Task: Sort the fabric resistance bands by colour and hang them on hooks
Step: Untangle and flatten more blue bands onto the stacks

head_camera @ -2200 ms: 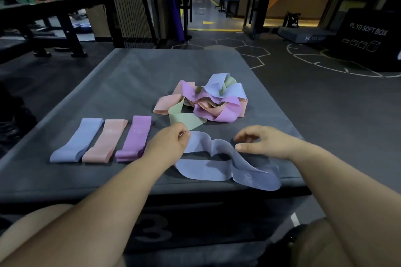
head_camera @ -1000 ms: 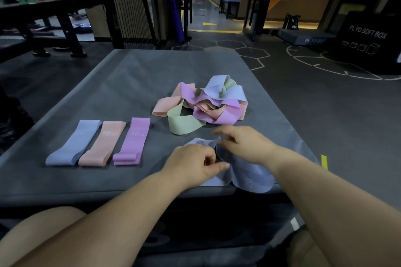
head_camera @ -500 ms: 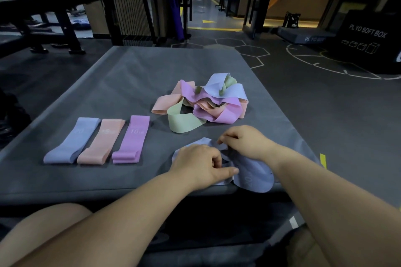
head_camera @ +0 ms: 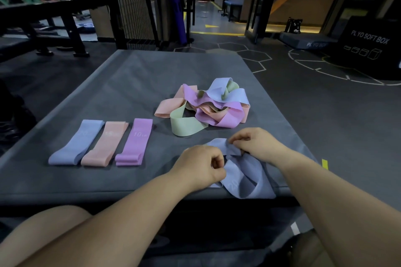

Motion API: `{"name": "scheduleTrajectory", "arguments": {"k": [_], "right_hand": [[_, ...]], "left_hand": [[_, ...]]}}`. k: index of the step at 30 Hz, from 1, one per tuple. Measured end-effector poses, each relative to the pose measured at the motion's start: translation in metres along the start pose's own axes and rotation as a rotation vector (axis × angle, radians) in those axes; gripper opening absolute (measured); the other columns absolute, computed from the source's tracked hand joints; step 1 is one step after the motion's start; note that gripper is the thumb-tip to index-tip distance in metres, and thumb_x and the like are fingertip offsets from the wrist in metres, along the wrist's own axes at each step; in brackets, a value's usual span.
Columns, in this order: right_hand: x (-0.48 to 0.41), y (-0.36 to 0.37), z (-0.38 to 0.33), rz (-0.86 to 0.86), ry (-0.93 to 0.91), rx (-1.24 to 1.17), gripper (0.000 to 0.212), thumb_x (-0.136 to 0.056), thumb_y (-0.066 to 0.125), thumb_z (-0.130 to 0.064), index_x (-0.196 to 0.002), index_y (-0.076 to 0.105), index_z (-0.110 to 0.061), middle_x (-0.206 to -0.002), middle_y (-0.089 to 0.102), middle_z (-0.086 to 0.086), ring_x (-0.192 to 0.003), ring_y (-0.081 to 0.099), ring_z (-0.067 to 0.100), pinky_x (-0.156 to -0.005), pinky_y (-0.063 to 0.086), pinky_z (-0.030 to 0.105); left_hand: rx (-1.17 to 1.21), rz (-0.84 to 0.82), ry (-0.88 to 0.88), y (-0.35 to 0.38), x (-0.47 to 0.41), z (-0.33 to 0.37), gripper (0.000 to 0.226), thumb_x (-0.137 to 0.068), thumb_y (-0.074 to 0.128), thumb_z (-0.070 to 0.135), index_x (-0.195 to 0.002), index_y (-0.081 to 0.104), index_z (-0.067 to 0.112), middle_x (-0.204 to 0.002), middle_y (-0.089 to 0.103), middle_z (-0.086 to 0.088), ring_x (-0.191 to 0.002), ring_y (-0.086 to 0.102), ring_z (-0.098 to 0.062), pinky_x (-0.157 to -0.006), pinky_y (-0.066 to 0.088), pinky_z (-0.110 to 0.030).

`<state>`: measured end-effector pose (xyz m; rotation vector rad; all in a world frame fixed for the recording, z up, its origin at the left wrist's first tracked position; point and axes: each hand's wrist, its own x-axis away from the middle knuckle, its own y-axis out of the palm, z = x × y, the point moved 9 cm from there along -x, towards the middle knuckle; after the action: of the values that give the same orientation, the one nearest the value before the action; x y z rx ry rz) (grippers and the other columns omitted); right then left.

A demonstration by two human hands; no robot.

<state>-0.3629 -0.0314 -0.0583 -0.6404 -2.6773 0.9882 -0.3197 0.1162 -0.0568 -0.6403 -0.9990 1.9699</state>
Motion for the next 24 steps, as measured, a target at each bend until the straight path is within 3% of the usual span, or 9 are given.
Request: {"name": "scheduleTrajectory", "arguments": {"k": [6,9,14,16,20,24], "right_hand": [[0.002,-0.007,0.015,0.008,0.096,-0.080,0.021,-0.088,0.059,-0.004,-0.085,0.071,-0.021,-0.070,0.067,-0.006,-0.057,0.055,0.005,-0.054,0.043,0.011],[0.003,-0.010,0.020,0.020,0.128,-0.116,0.020,-0.090,0.058,-0.007,-0.084,0.070,-0.022,-0.071,0.064,-0.002,-0.061,0.051,0.013,-0.056,0.044,0.020],[0.005,-0.017,0.027,0.071,0.182,-0.205,0.022,-0.092,0.052,-0.006,-0.084,0.067,-0.018,-0.067,0.058,-0.002,-0.057,0.050,0.011,-0.050,0.042,0.021],[0.005,-0.019,0.032,0.082,0.222,-0.288,0.022,-0.093,0.047,-0.003,-0.087,0.064,-0.016,-0.069,0.062,0.001,-0.055,0.057,0.011,-0.046,0.040,0.020],[0.006,-0.029,0.046,0.167,0.307,-0.423,0.023,-0.094,0.039,0.000,-0.099,0.058,-0.013,-0.075,0.061,0.005,-0.049,0.060,0.010,-0.049,0.039,0.022],[0.008,-0.038,0.056,0.234,0.362,-0.459,0.027,-0.093,0.039,-0.001,-0.109,0.056,-0.014,-0.081,0.058,0.007,-0.047,0.057,0.012,-0.048,0.040,0.022]], "left_hand": [[0.159,0.093,-0.037,-0.021,0.000,-0.015,0.014,-0.077,0.065,0.020,-0.072,0.054,0.028,-0.062,0.055,0.011,-0.056,0.047,-0.004,-0.061,0.043,-0.025],[0.245,0.166,-0.038,-0.032,0.000,-0.020,0.019,-0.078,0.064,0.015,-0.071,0.052,0.028,-0.063,0.056,0.010,-0.058,0.047,-0.006,-0.060,0.042,-0.021],[0.330,0.288,-0.069,-0.051,0.002,-0.033,0.022,-0.082,0.064,0.010,-0.075,0.053,0.028,-0.070,0.062,0.011,-0.062,0.052,-0.003,-0.064,0.043,-0.016],[0.341,0.326,-0.109,-0.057,0.002,-0.041,0.018,-0.084,0.064,0.011,-0.081,0.055,0.027,-0.074,0.064,0.012,-0.064,0.054,-0.003,-0.066,0.043,-0.018],[0.367,0.355,-0.188,-0.066,0.004,-0.053,0.021,-0.087,0.061,0.014,-0.094,0.056,0.033,-0.081,0.067,0.013,-0.070,0.056,0.004,-0.059,0.036,-0.005],[0.398,0.359,-0.248,-0.070,0.004,-0.064,0.022,-0.090,0.061,0.019,-0.100,0.057,0.039,-0.091,0.068,0.013,-0.084,0.059,-0.005,-0.068,0.040,-0.015]]}}
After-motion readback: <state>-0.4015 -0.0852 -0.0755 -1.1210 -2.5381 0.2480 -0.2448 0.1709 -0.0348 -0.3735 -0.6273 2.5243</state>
